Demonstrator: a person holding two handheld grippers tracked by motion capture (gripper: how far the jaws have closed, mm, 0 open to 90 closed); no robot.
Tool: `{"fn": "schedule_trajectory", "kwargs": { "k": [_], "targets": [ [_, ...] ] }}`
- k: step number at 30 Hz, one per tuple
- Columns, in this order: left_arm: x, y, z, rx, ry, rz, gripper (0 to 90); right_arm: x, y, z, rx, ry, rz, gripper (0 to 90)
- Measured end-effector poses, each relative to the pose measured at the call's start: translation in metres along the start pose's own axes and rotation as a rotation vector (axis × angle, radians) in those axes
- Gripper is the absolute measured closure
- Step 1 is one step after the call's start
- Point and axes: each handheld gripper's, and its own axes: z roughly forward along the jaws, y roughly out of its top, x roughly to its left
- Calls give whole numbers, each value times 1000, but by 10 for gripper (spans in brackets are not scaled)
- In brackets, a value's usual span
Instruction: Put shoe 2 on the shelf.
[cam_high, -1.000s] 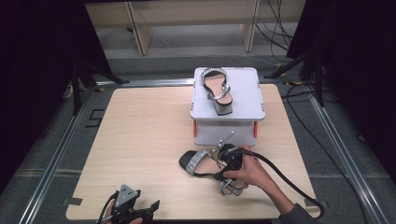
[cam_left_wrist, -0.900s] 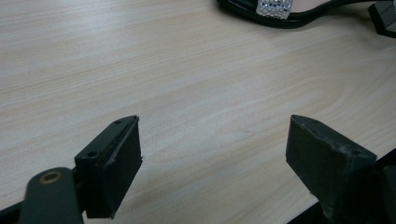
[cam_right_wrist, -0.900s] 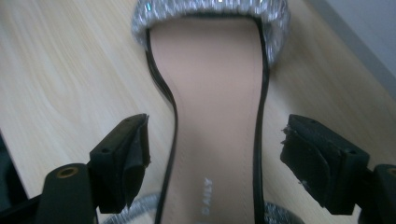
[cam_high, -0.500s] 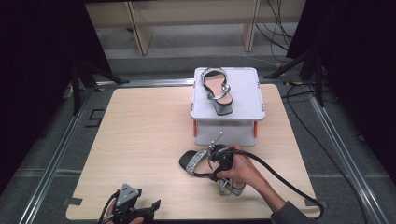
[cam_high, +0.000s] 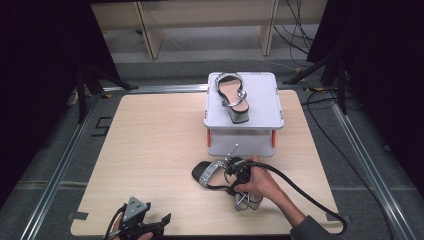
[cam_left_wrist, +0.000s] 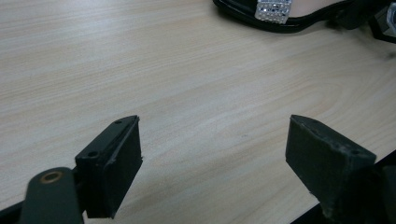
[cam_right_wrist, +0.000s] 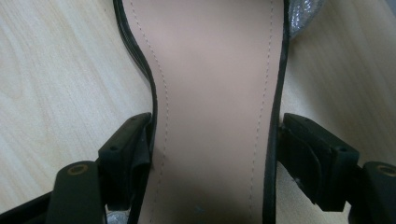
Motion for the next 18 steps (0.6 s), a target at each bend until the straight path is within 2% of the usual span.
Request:
{"fn": "schedule_trajectory", "kwargs": {
  "k": [2, 4, 5, 7, 9, 10, 11, 13, 18],
  "targets": [
    [-1, 0, 0, -6, -3, 4, 186, 0, 0, 1, -4, -1, -14, 287],
    [0, 1, -1, -13, -6, 7, 188, 2, 0, 0, -14, 11, -25, 345],
    [-1, 1, -2, -21, -5, -7, 188, 3, 0, -1, -20, 11, -21, 368],
    [1, 1, -2, -24, -5, -2, 188, 5, -1, -3, -27, 0, -10, 376],
    [0, 0, -3, -29, -6, -7, 188, 5, -2, -4, -34, -11, -27, 389],
    [0, 0, -3, -27, -2, -3, 188, 6, -2, -6, -37, -19, -18, 401],
    [-1, 0, -3, -26, -3, 1, 189, 5, -3, -7, -42, -28, -36, 416],
    [-1, 0, -3, -33, -6, 5, 190, 5, -4, -15, -62, -28, -19, 423],
    [0, 0, -5, -28, -3, 3, 190, 2, -6, -27, -96, -39, -16, 424]
  ]
}}
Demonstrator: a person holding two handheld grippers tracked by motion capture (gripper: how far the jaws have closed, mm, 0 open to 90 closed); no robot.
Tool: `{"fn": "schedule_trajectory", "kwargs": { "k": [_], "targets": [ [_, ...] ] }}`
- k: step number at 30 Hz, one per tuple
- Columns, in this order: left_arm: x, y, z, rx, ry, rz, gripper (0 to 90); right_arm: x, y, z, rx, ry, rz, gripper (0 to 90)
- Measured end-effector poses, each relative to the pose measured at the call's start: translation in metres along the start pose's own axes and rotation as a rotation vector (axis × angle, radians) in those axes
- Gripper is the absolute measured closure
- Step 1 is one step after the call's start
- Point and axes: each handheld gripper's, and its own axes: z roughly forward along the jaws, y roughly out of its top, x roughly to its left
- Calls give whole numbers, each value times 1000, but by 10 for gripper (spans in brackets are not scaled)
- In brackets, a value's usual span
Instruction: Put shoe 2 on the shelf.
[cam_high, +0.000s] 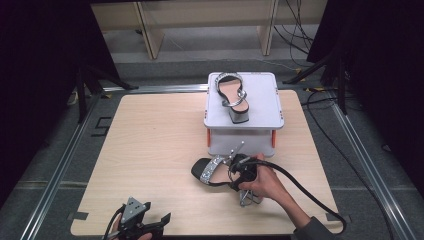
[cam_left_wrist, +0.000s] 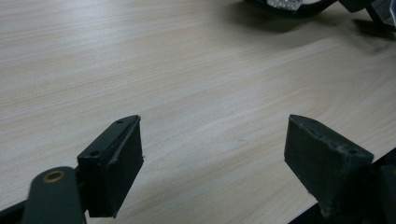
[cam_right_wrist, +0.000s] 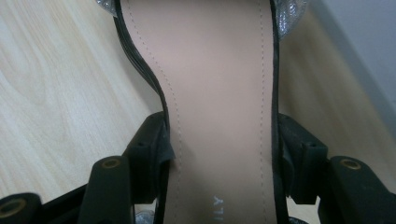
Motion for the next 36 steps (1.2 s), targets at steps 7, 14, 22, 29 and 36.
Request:
{"fn": "schedule_trajectory", "kwargs": {
  "k": [7, 14, 22, 29, 36],
  "targets": [
    [2, 0, 1, -12, 5, -5, 191, -6, -1, -17, -46, 10, 10, 424],
    [1, 0, 1, -7, 3, -7, 191, -8, 11, -51, -77, 16, -4, 424],
    [1, 0, 1, -2, 2, -9, 191, -2, 31, -93, -135, 66, -5, 424],
    [2, 0, 0, -12, 12, -9, 191, -12, 54, -143, -248, 67, -9, 425],
    [7, 1, -2, -6, 43, 12, 191, -43, 64, -184, -289, 33, 88, 424]
  ]
}}
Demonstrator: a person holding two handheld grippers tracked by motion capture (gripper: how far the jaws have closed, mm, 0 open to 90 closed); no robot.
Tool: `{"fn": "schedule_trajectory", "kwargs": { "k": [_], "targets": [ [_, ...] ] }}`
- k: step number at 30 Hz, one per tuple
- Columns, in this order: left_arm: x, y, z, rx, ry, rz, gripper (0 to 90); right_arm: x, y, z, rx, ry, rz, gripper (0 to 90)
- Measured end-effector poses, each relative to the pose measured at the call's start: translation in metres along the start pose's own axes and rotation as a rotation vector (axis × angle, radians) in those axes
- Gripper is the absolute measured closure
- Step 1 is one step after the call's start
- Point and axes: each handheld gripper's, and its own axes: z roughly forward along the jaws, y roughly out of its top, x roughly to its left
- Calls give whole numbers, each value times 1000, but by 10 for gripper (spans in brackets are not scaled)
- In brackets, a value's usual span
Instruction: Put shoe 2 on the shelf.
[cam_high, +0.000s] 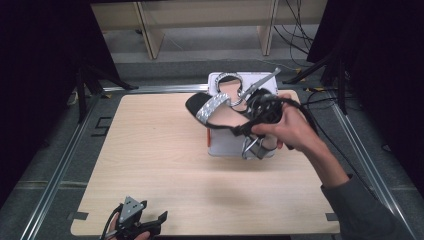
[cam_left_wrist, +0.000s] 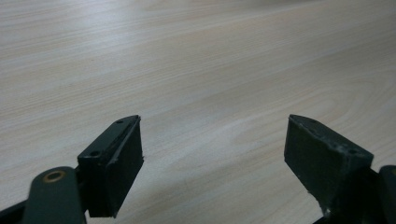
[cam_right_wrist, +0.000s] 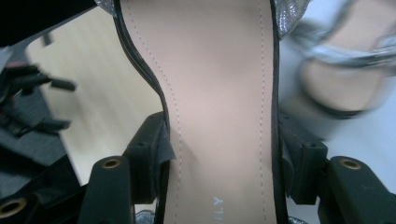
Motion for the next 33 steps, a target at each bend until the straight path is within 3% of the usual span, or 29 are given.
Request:
{"fn": "schedule_trajectory", "kwargs": {
  "k": [2, 3, 5, 6, 8, 9, 10, 11, 12, 13, 15, 16, 17, 20, 23, 24, 33],
  "targets": [
    [1, -1, -1, -1, 6, -5, 191, -13, 8, -11, -13, -31, 19, 425],
    [1, -1, -1, -3, 4, -9, 191, -19, 12, -16, -5, -47, 73, 424],
    [2, -1, -1, -1, 4, -7, 191, -33, 20, -24, 0, -81, 113, 424],
    [2, -1, -1, 0, 4, -7, 191, -50, 26, -30, 4, -114, 154, 424],
    [3, -1, 0, 2, 4, -7, 191, -69, 31, -33, 14, -153, 207, 424],
    [3, -1, 0, 5, 4, -5, 191, -69, 31, -33, 14, -153, 207, 424],
    [2, -1, 0, 6, 1, -6, 191, -85, 34, -31, 36, -187, 269, 424],
    [2, -1, 0, 6, 1, -6, 191, -85, 34, -31, 36, -187, 269, 424],
    [4, -1, 0, 15, 13, 16, 191, -100, 37, -27, 51, -216, 336, 424],
    [2, -1, 0, 1, -2, -7, 191, -100, 37, -27, 51, -216, 336, 424],
    [2, -1, 0, 0, -12, -3, 191, -115, 38, -20, 72, -253, 378, 424],
    [2, -2, 0, 4, -15, 0, 190, -126, 38, -13, 90, -270, 430, 424],
    [1, -2, 0, -4, -18, -8, 190, -126, 38, -13, 90, -270, 430, 424],
    [2, -2, -1, -7, -23, -9, 191, -144, 37, 2, 133, -317, 513, 424],
    [3, -3, -2, -6, -21, -9, 190, -153, 35, 9, 146, -337, 552, 424],
    [5, -3, -2, 18, -3, 4, 190, -155, 34, 12, 153, -338, 568, 424],
    [3, -3, -2, -5, -24, -9, 190, -164, 31, 34, 202, -371, 661, 424]
  ]
}}
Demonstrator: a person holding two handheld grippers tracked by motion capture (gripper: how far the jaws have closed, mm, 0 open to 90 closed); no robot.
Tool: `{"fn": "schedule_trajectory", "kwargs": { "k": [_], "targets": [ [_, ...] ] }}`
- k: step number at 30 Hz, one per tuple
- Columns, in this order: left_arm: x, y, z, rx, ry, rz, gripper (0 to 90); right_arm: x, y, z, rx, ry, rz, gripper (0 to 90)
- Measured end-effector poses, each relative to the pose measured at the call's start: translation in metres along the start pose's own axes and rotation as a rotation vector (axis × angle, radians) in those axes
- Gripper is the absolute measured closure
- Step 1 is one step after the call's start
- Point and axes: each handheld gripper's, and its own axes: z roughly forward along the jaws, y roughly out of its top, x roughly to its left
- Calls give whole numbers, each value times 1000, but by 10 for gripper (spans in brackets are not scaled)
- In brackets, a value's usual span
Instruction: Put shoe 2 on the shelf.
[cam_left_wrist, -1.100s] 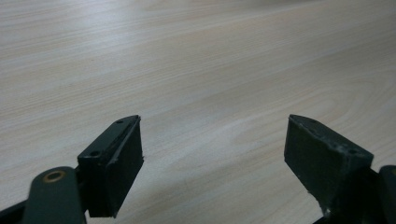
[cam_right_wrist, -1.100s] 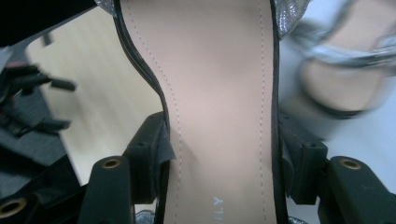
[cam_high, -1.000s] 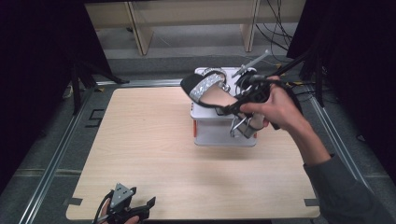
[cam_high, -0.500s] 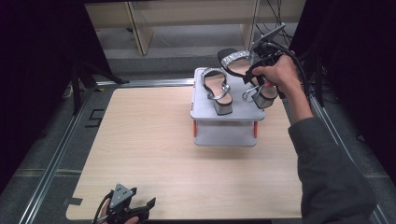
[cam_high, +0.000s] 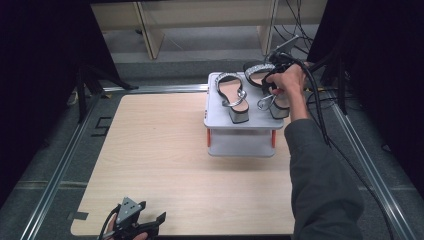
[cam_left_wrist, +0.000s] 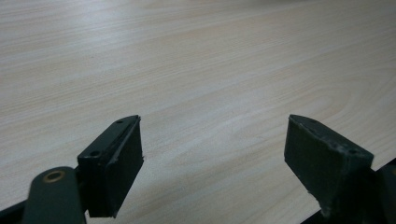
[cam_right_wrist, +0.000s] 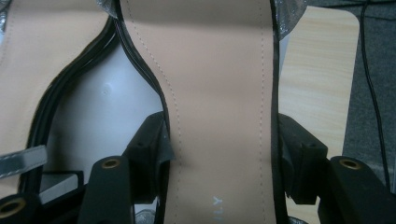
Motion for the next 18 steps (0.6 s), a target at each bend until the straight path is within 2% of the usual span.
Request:
{"fn": "schedule_trajectory", "kwargs": {
  "k": [2, 3, 6, 8, 12, 13, 14, 15, 17, 18],
  "targets": [
    [0, 0, 0, 0, -1, 2, 190, 1, 0, 2, 4, -11, -2, 424],
    [0, 0, -1, 6, 0, -1, 190, 4, 2, 7, 22, -9, 29, 423],
    [-1, 0, -1, 1, -5, -5, 190, 6, 3, 12, 18, -22, 31, 421],
    [0, 0, -1, 0, -3, -3, 191, 6, 3, 15, 18, -11, 55, 417],
    [0, 0, -2, 6, -4, 10, 191, 9, 3, 20, 18, -25, 89, 383],
    [-1, 0, -2, 6, -5, 5, 190, 12, 4, 17, 7, 1, 107, 337],
    [-1, 0, -2, 6, -5, 5, 191, 10, 3, 14, 6, 28, 93, 306],
    [-1, 0, -1, -1, -12, 3, 190, 10, 2, 12, 15, 53, 105, 269],
    [-1, 0, -1, 2, -5, -2, 190, 10, 1, 6, 35, 75, 72, 228],
    [-1, 0, -1, 2, -5, -2, 190, 10, 1, 6, 35, 75, 72, 228]
  ]
}}
